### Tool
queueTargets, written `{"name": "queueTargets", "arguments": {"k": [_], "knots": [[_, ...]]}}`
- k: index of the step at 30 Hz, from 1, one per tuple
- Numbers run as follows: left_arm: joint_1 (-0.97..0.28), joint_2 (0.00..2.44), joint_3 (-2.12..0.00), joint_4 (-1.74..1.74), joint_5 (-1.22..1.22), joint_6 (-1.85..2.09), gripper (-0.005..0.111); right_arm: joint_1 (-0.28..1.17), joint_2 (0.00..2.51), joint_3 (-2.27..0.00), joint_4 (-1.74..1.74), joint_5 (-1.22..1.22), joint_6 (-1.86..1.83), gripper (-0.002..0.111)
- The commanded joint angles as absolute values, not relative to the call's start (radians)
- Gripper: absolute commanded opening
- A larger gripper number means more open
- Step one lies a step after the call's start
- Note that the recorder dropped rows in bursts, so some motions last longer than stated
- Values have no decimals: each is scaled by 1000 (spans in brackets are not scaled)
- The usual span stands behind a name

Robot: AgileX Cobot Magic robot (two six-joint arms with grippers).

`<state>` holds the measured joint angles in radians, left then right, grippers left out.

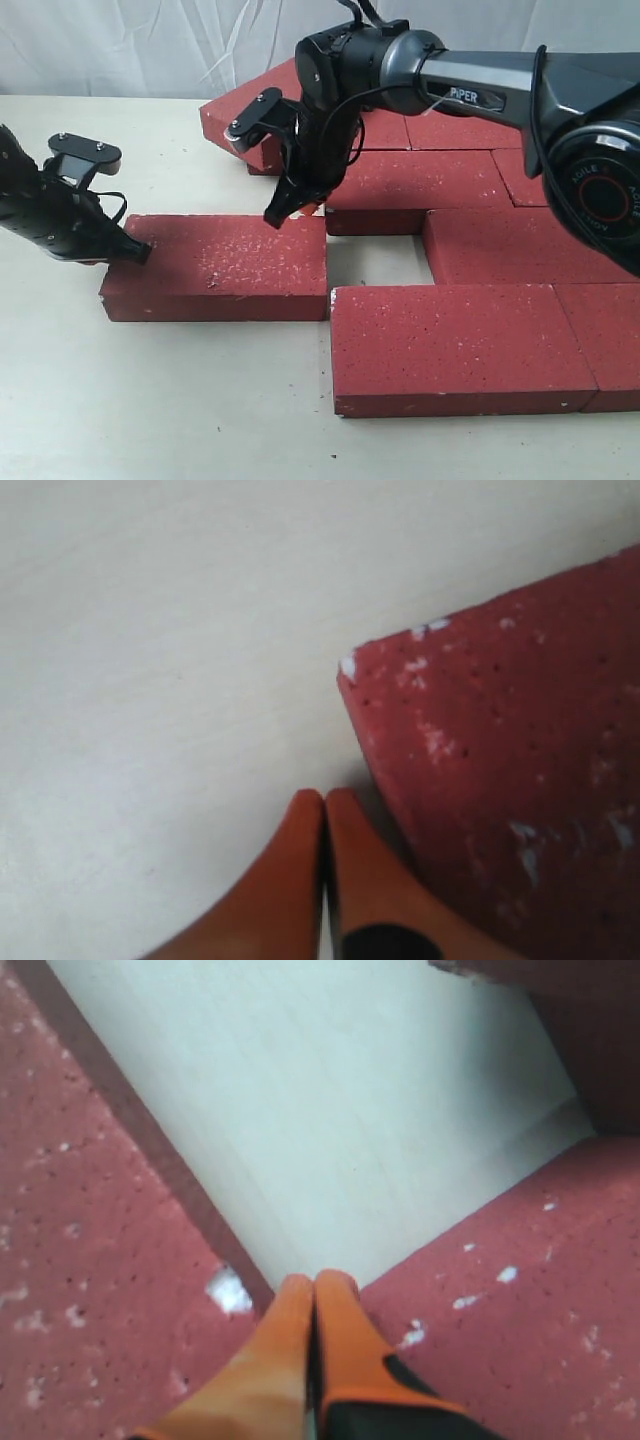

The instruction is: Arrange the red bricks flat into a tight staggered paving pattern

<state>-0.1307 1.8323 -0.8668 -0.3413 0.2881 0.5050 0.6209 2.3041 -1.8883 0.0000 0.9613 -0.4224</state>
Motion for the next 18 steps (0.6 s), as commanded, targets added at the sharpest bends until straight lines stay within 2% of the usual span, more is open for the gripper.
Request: {"name": "queueTargets", "arguments": {"k": [1,7,12,18], "knots": [[-126,1828,-867,-352,275,506,0,631,2218,-1890,10,1050,-426,-1],[-126,1828,-867,-346,298,506,0,631,2150,-1890,152,1193,-462,-1],[-126,1828,-867,-346,307,506,0,643,2150,-1833,463,1221,-698,-1],[-126,1828,-867,-343,307,506,0,733,2154,-1708,373,1221,-791,-1]]}}
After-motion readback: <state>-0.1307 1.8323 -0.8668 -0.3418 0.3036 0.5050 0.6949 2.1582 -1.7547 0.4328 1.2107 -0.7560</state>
